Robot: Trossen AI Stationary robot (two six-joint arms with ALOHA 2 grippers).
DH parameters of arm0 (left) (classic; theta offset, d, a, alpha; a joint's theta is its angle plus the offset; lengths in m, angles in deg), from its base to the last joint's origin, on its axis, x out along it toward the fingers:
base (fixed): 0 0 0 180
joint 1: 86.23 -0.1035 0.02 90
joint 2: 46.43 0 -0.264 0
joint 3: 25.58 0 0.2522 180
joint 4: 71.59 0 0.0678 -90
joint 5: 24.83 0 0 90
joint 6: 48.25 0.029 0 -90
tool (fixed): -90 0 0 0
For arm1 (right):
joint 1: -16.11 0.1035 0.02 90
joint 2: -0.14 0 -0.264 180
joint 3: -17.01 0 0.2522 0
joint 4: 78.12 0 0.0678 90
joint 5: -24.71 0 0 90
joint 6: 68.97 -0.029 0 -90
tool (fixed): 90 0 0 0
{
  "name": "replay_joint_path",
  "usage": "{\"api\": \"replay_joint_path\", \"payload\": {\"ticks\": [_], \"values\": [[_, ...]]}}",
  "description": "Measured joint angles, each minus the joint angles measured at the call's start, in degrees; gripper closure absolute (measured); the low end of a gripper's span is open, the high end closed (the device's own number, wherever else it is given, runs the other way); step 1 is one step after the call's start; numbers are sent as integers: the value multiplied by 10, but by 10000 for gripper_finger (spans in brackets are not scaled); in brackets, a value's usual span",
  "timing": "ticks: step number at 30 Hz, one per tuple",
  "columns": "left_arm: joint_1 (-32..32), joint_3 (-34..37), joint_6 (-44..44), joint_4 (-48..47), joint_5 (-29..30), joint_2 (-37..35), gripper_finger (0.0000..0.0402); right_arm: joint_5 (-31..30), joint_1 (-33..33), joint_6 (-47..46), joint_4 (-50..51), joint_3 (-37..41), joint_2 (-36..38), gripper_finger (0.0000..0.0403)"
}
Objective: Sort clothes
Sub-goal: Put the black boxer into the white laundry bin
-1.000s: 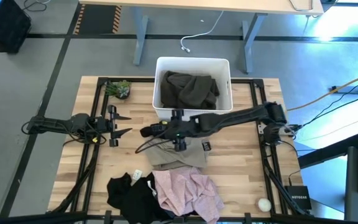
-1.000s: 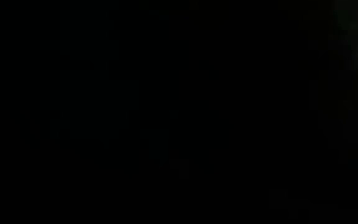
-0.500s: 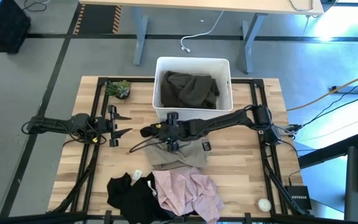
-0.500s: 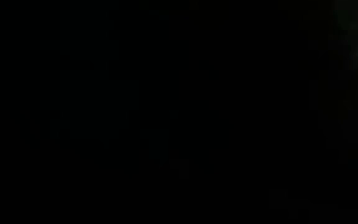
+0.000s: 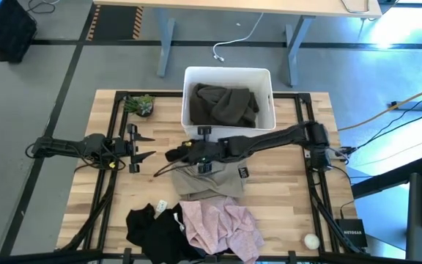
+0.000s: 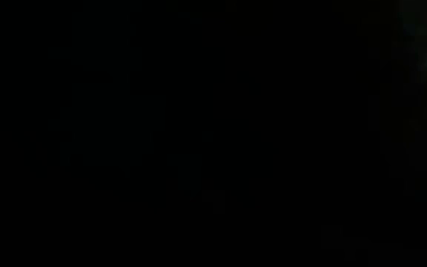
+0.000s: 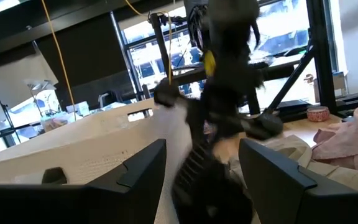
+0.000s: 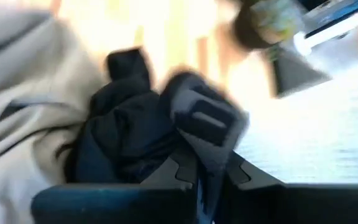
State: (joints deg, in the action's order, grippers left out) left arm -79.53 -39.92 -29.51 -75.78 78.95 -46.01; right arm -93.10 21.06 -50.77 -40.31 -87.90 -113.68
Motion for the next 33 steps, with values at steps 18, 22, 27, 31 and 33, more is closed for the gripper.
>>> {"api": "replay_joint_path", "payload": {"ticks": [18, 22, 27, 31, 33], "values": [[0, 0, -3, 0, 5, 0, 204, -119, -10, 163, -129, 0, 280, 391], [0, 0, -5, 0, 5, 0, 204, -138, -38, 249, -230, -1, 316, 384], [0, 0, -4, 0, 5, 0, 204, -132, -91, 329, -344, -1, 336, 383], [0, 0, -3, 0, 5, 0, 204, -105, -144, 314, -357, -1, 339, 382], [0, 0, -3, 0, 5, 0, 204, -106, -163, 273, -338, -1, 335, 382]]}}
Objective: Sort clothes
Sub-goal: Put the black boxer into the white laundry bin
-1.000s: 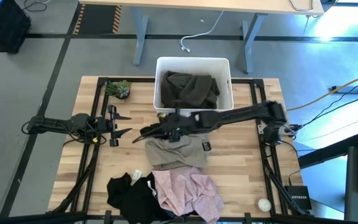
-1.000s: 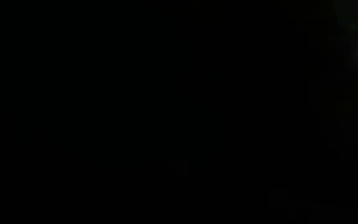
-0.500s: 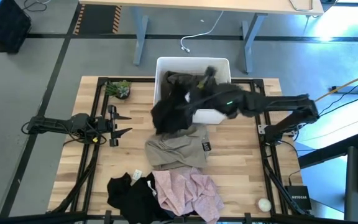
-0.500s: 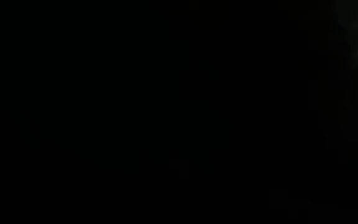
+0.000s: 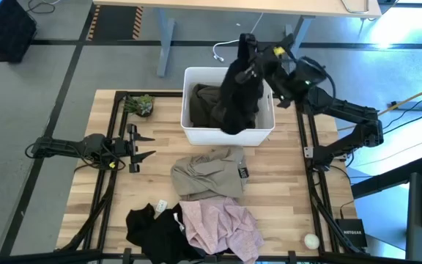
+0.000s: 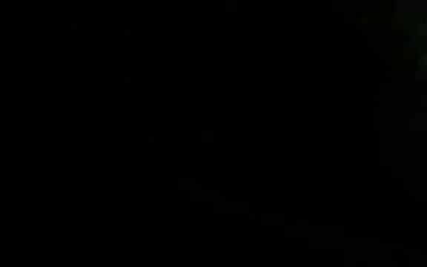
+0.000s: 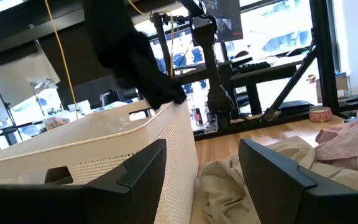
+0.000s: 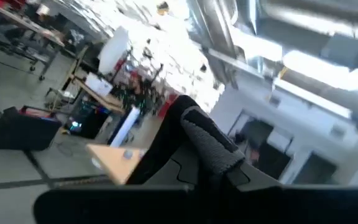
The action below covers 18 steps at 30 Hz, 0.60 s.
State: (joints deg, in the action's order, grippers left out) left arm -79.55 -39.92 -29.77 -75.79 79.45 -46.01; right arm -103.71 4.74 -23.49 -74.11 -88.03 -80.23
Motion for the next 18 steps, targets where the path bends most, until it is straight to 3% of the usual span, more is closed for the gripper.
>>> {"api": "replay_joint_path", "payload": {"ticks": [6, 15, 18], "values": [[0, 0, 2, 0, 0, 0, 204, 27, -31, -117, 139, 0, -7, 349], [0, 0, -10, 0, 1, 0, 204, 29, -32, -158, 270, 0, -13, 189], [0, 0, -12, 0, 1, 0, 204, 2, -32, -159, 334, 0, -12, 152]]}}
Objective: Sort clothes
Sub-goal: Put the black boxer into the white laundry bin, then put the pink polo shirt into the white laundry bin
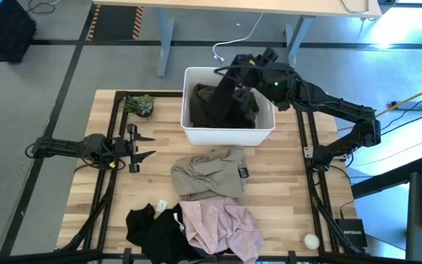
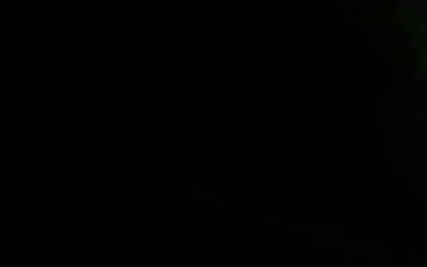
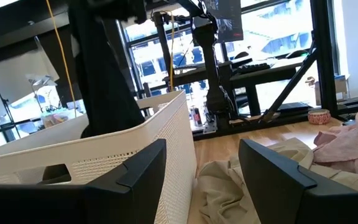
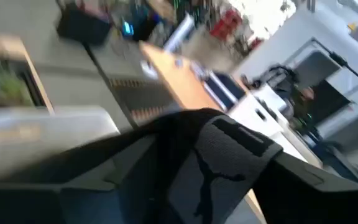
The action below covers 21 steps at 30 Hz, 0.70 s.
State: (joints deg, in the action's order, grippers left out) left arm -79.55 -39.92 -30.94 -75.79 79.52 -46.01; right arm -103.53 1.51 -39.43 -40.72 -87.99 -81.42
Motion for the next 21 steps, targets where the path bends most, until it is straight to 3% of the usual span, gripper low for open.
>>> {"api": "replay_joint_path", "payload": {"ticks": [4, 12, 15, 21], "values": [[0, 0, -6, 0, 0, 0, 204, -18, -1, -24, 119, 0, 2, 130], [0, 0, -11, 0, 0, 0, 204, 157, 0, -137, 357, 0, 2, 127], [0, 0, -10, 0, 0, 0, 204, 208, 0, -161, 392, 0, 2, 127], [0, 0, -9, 0, 0, 0, 204, 244, 0, -189, 403, 0, 2, 127]]}}
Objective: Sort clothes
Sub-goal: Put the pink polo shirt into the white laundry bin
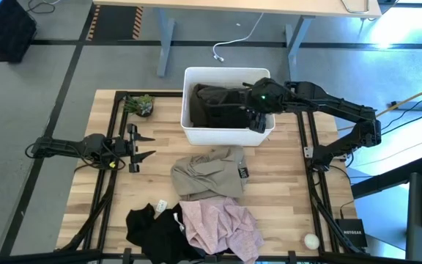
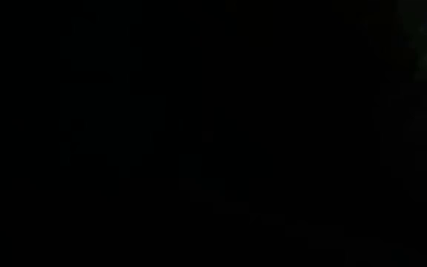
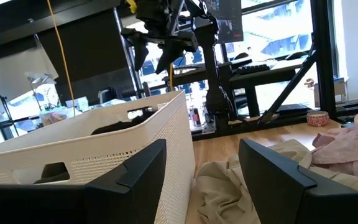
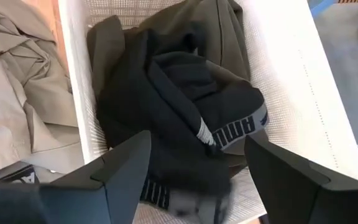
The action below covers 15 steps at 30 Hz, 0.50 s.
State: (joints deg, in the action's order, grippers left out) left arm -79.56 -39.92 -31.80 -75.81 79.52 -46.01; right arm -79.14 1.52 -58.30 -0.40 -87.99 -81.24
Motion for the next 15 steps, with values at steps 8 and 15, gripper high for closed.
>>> {"api": "replay_joint_path", "payload": {"ticks": [8, 15], "values": [[0, 0, 0, 0, 0, 0, 204, 67, 14, -34, 0, 0, 0, 127], [0, 0, 0, 0, 0, 0, 204, 70, 97, -42, -28, 0, -2, 127]]}}
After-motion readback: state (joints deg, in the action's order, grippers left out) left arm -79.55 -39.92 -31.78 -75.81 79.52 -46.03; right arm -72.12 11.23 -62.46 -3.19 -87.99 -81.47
